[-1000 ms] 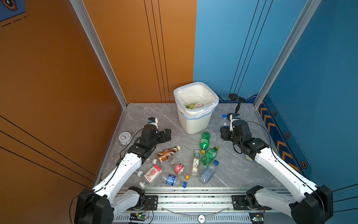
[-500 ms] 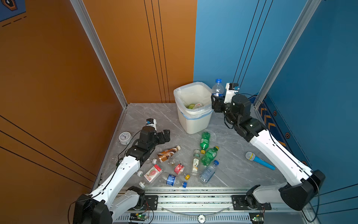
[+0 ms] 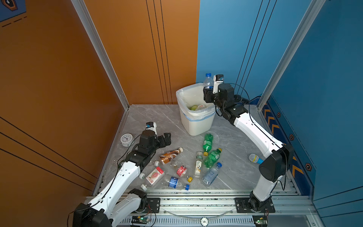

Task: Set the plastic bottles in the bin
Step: 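Open the right gripper to drop the blue-labelled bottle into the bin, then withdraw the right gripper while the left gripper reaches the green Sprite bottle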

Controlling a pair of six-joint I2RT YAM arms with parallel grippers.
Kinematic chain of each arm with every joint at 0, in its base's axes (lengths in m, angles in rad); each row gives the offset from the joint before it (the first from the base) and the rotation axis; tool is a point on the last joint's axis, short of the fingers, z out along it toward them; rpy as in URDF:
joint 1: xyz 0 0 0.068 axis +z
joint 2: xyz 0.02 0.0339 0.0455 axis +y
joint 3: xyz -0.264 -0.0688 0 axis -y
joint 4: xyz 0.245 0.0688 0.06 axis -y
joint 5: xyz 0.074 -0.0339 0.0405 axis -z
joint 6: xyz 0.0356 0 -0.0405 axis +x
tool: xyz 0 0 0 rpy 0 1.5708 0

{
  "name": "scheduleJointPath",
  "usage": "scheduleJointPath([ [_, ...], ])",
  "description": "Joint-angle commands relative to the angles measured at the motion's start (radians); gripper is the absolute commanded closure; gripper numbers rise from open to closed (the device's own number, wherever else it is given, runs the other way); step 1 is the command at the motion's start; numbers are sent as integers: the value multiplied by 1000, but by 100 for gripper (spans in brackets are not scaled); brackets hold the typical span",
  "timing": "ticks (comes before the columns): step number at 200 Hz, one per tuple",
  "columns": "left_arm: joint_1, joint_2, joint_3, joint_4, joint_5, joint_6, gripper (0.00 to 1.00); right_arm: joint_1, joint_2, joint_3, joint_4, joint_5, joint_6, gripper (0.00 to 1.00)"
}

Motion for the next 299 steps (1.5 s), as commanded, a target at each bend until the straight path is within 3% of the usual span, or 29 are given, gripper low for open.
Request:
scheduleJointPath([
  [1, 12, -14, -6, -24, -11, -7, 2, -12, 15, 47, -8, -23, -20, 39],
  [24, 13, -18, -9, -22, -11, -9, 2, -22, 41, 71, -24, -33, -20, 35],
  [56, 16, -14, -13, -19, -7, -13, 2, -26, 47, 108, -78, -5, -11, 0],
  [90, 18, 6, -18, 8, 2, -17, 2, -26, -113, -12, -28, 7, 0, 0],
  [125, 15, 53, -25, 65, 34, -50, 2, -13, -437, -432, 38, 54, 42, 1],
  [152, 10, 88, -23, 88, 55, -76, 2, -13, -697, -826, 79, 123, 170, 0],
  [171, 1, 111, -20, 102, 67, -89, 2, -39, -799, -980, 33, 159, 261, 0],
  [226, -78, 180, 10, 127, 57, -106, 3, -97, -812, -1004, -68, 123, 300, 0],
  [299, -291, 360, 146, 97, -15, -126, 2, -110, -802, -1027, -77, 105, 325, 0],
])
